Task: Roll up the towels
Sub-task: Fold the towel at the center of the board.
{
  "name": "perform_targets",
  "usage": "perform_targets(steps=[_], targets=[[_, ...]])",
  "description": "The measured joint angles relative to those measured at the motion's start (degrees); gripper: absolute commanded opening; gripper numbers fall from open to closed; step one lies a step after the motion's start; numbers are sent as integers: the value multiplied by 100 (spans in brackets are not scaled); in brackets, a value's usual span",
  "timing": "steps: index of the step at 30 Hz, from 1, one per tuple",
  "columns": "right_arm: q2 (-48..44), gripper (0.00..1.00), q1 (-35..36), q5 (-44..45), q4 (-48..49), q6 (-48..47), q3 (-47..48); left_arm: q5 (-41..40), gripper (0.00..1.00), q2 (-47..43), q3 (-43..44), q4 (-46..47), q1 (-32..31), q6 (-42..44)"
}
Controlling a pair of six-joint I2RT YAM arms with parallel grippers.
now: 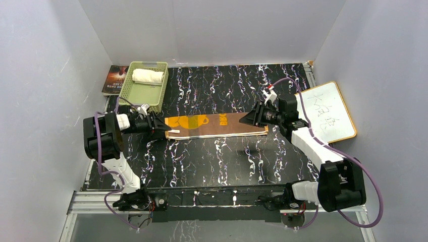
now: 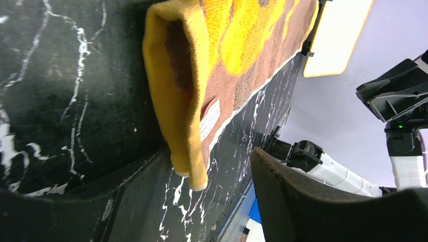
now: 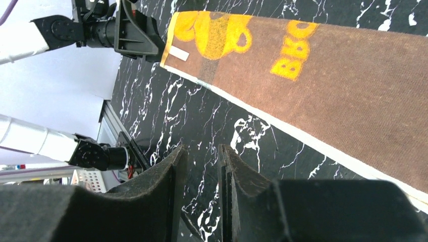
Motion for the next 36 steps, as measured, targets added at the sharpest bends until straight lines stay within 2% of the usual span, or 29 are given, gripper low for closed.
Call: perform_targets(steps=[3, 6, 10, 12, 13, 14, 22, 29, 32, 36], targets=[[-103, 27, 0, -52, 17, -7, -70, 61, 59, 42, 0, -2, -83, -22], [-133, 27, 0, -85, 24, -13, -109, 7, 51, 39, -4, 17, -188, -85], [-146, 27, 0, -94, 20, -17, -160, -286, 26, -44, -116, 98, -315, -195], [-146, 27, 0, -103, 22, -24, -162, -629, 14, -188, -236, 131, -350, -260], [-146, 27, 0, -107, 22, -28, -162, -813, 4, -282, -293, 120, -365, -291], [-146, 27, 0, -109, 22, -33, -162, -1014, 0, -382, -345, 118, -372, -313], [-146, 27, 0, -101, 13, -109, -173, -2483, 0, -1526, -610, -103, -402, -380], [-175, 25, 4, 55, -81, -144, -247, -3884, 0, -3471, -619, -695, -396, -505], [-162, 32, 46, 448, -323, -175, -229, -4478, 0, -3960, -407, -1163, -391, -496], [-87, 44, 87, 1102, -828, -269, -118, -5003, 0, -4068, 81, -1766, -393, -468]])
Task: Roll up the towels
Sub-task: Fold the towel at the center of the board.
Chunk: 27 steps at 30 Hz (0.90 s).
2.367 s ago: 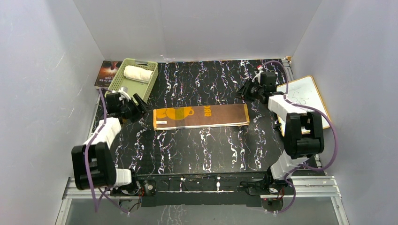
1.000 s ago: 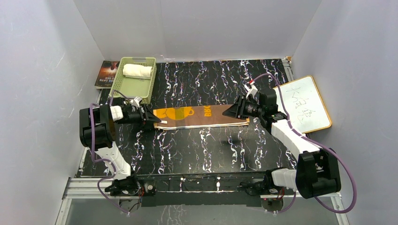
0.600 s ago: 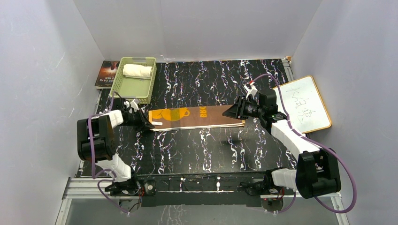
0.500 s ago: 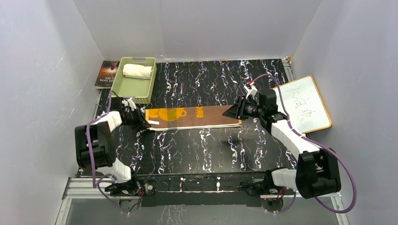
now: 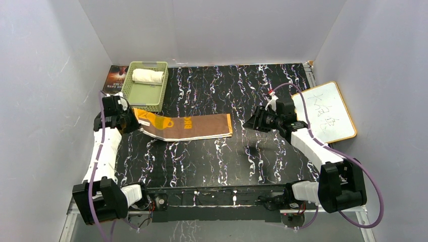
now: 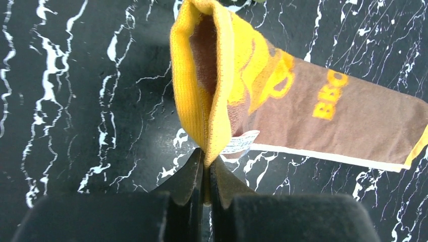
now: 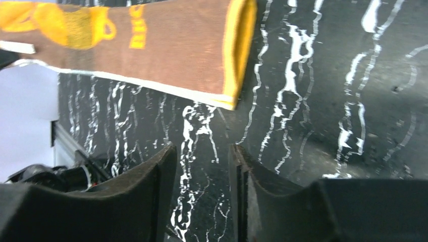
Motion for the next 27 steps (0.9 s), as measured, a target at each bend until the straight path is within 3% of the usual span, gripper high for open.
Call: perform_targets(steps=[2, 4, 7, 15, 27], targets=[[-22, 48, 0, 284, -151, -15, 9, -127, 0, 83, 302, -297, -33, -2], [-59, 61, 0, 481, -262, -15, 17, -299, 0, 275, 623, -551, -190, -28], [-146, 96, 0, 662, -382, 9, 44, -496, 0, 643, 920, -708, -815, -101], [-188, 98, 0, 824, -577, -48, 195, -868, 0, 2282, 2048, -909, -2662, -439], [-358, 98, 0, 1045, -719, -46, 195, -688, 0, 4518, 4452, -1434, -4181, -195]])
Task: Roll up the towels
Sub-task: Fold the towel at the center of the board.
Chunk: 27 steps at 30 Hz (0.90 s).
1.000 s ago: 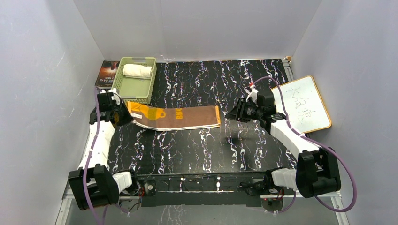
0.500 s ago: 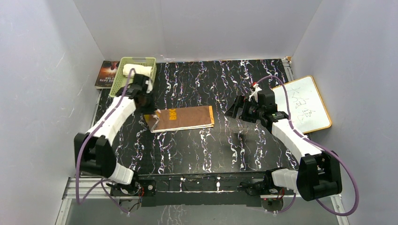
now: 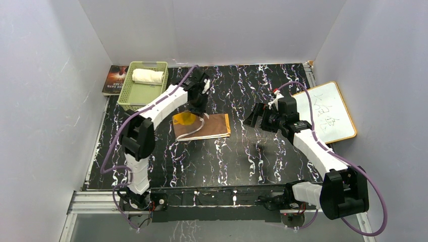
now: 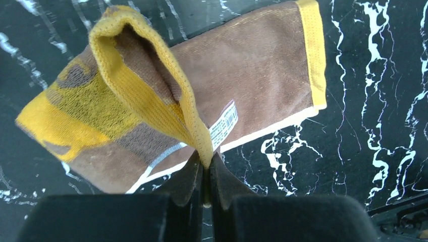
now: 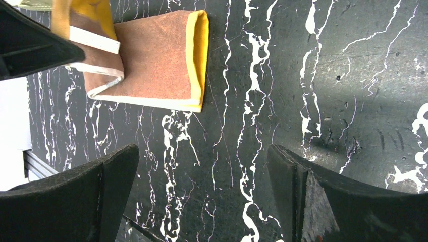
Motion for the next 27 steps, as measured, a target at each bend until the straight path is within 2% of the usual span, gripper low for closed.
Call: perform_targets(steps=[6, 22, 27], targets=[[7, 98, 0, 50, -11, -4, 0, 326, 0, 511, 387, -422, -186, 284], [205, 98, 0, -4, -20, -52, 0, 695, 0, 483, 1467, -1541, -195, 610], [208, 98, 0, -46, -20, -83, 0, 859, 0, 450, 1416, -1639, -201, 647]])
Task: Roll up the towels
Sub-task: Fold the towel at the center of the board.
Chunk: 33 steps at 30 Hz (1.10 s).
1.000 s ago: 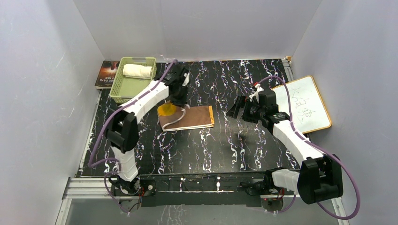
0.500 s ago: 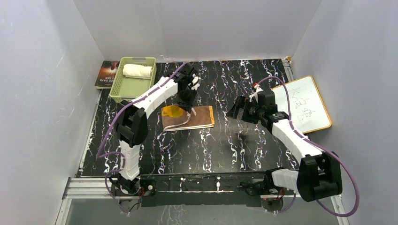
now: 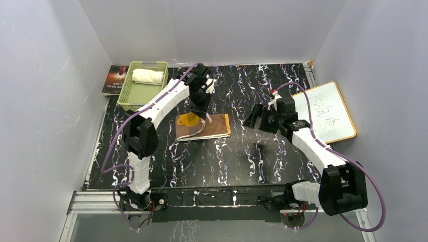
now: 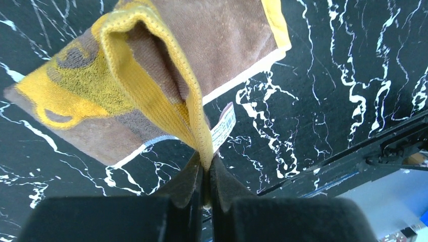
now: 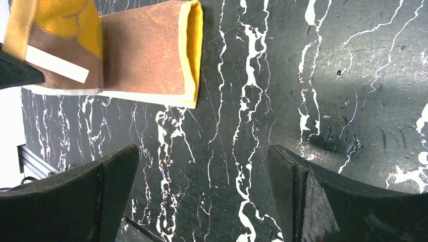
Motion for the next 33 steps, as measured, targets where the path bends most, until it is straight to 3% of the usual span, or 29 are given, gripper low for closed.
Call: perform_targets(steps=[11, 29, 31, 33], targets=[[33, 98, 0, 2, -7, -44, 0, 551, 0, 188, -184, 131, -22, 11], [149, 98, 0, 7, -9, -63, 0, 798, 0, 568, -166, 785, -31, -367], [168, 98, 0, 7, -9, -63, 0, 881, 4, 568, -168, 861, -31, -400], [184, 98, 0, 9, -7, -66, 0, 1027, 17, 568, -221, 999, -31, -448]])
